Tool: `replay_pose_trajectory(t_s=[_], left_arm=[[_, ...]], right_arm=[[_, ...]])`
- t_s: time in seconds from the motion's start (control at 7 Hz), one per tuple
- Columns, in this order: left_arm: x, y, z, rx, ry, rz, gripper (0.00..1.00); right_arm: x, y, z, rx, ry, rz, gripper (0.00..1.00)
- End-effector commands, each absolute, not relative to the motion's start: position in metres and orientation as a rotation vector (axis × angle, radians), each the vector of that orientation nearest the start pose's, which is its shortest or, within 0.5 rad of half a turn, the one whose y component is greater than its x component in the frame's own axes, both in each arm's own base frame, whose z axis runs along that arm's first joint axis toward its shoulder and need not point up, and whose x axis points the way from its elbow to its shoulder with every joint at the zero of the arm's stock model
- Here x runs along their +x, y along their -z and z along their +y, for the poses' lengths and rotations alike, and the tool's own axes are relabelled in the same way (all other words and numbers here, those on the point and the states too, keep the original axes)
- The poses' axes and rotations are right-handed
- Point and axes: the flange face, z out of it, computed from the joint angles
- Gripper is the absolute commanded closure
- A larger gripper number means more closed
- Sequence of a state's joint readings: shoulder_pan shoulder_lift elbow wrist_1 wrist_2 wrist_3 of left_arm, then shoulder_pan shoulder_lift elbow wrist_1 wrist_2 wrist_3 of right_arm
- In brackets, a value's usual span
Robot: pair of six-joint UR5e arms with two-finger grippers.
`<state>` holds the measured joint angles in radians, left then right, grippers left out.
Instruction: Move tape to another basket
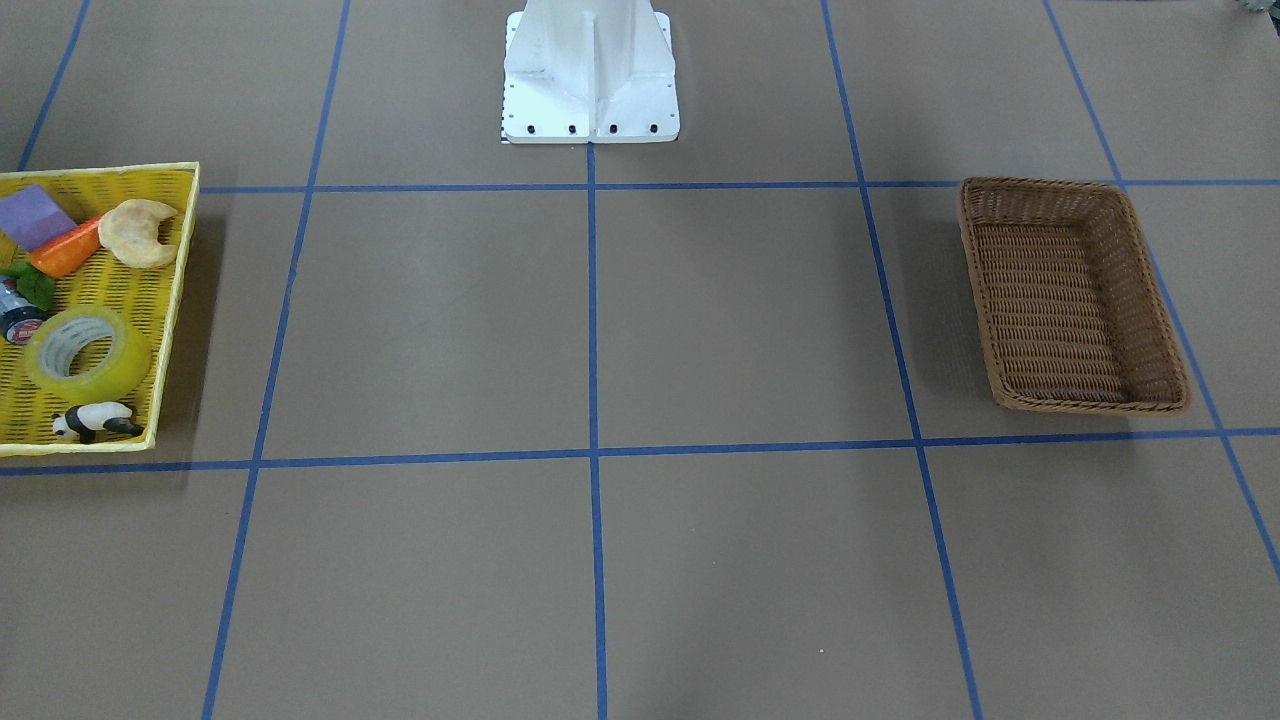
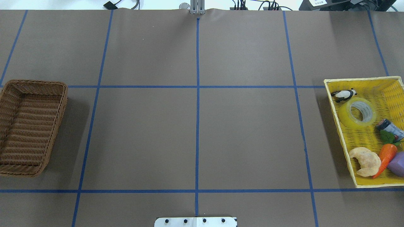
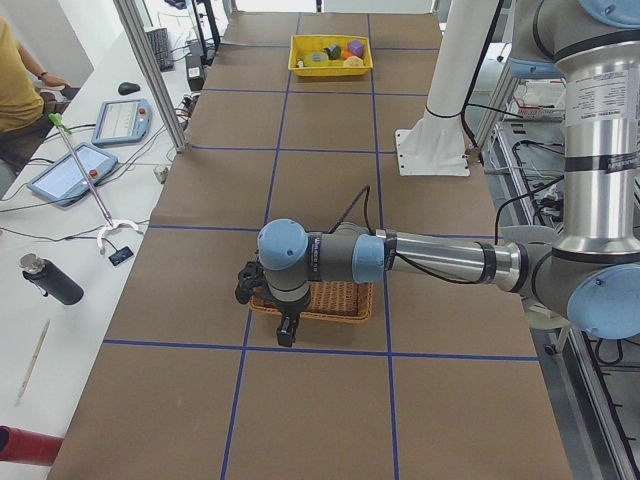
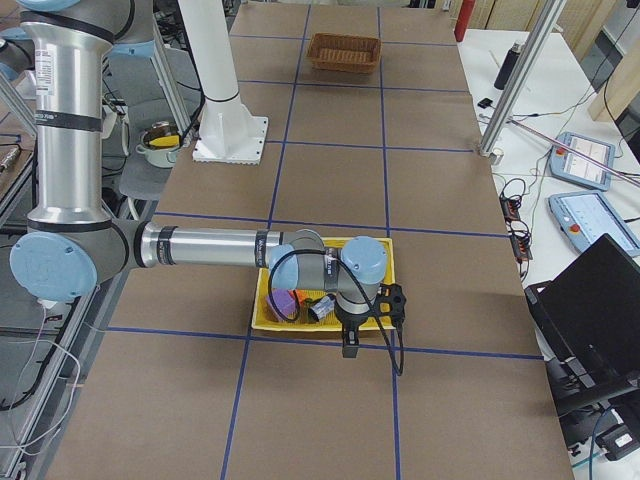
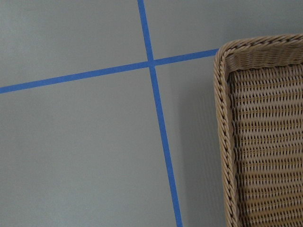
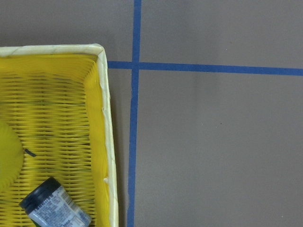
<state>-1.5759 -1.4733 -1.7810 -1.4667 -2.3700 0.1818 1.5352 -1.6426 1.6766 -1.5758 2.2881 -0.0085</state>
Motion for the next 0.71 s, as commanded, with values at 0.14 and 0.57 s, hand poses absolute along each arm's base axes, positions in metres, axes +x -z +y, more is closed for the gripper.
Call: replay_pose_trajectory(t_s=[0.14,0.57], left_arm=[[-0.066,-0.603,-0.450,0.098,-0.165,0.799,0.02],[-0.081,-0.556,-0.461,0.236,-0.192,0.779,0.02]], right_arm=[[0.048,-0.600,-0.484,0.118,0.083,-0.724,0.00],[0.043,-0.572,-0.492,0.319,0.186,-0.786,0.00]])
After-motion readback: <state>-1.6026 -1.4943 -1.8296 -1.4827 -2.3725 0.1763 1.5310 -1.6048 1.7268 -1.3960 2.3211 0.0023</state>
